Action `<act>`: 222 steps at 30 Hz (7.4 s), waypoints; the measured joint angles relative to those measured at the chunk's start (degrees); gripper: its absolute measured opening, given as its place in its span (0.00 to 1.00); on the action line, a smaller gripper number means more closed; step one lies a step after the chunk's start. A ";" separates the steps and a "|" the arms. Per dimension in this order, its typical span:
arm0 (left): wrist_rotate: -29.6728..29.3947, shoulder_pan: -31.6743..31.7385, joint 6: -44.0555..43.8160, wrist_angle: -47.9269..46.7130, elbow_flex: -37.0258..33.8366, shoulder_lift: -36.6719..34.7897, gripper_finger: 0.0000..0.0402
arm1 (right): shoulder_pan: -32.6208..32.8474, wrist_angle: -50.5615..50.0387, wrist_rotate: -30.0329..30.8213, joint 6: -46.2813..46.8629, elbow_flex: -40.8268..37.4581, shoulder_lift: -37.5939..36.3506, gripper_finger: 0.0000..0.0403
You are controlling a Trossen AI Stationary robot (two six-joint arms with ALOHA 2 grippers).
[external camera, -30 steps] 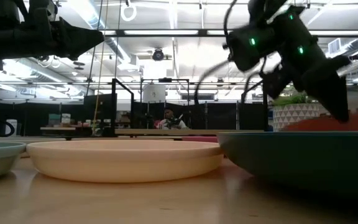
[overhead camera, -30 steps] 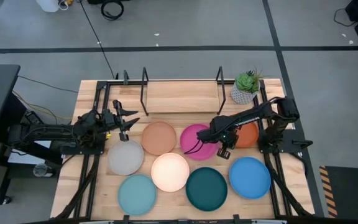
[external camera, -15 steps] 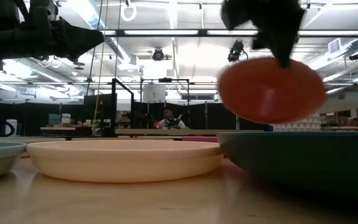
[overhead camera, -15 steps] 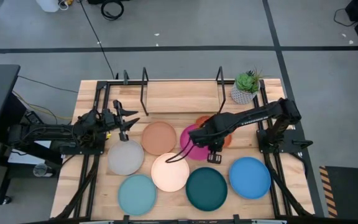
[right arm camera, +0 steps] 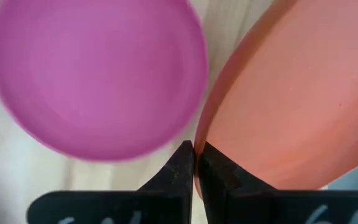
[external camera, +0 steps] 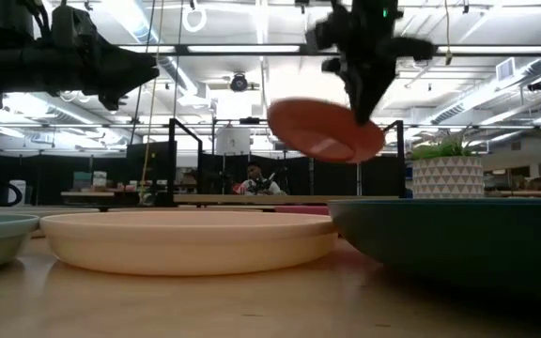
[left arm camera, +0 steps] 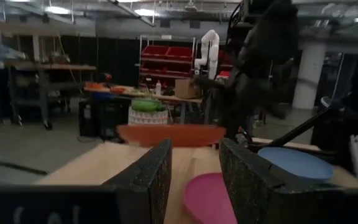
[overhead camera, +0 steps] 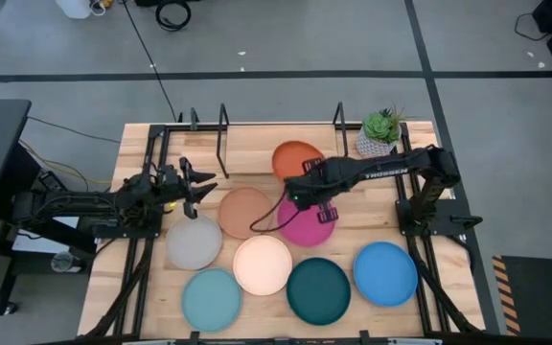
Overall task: Place and stack plates onto a shelf
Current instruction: Put the orange plate on the shelf, then stack the pink plate on top of the orange plate on the shelf, then put the brown plate on the shelf
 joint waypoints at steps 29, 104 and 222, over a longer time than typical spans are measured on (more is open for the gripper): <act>1.09 -0.04 -5.66 -2.69 0.00 -0.02 0.35 | -16.20 9.29 0.36 -20.52 -8.37 0.01 0.06; 1.07 -0.04 14.03 2.94 0.00 -0.04 0.35 | 11.93 11.09 -8.32 13.30 -16.98 0.01 0.30; 1.07 -0.04 6.47 0.51 0.02 -0.02 0.35 | -2.73 29.36 -12.44 -6.41 -10.49 -0.03 0.19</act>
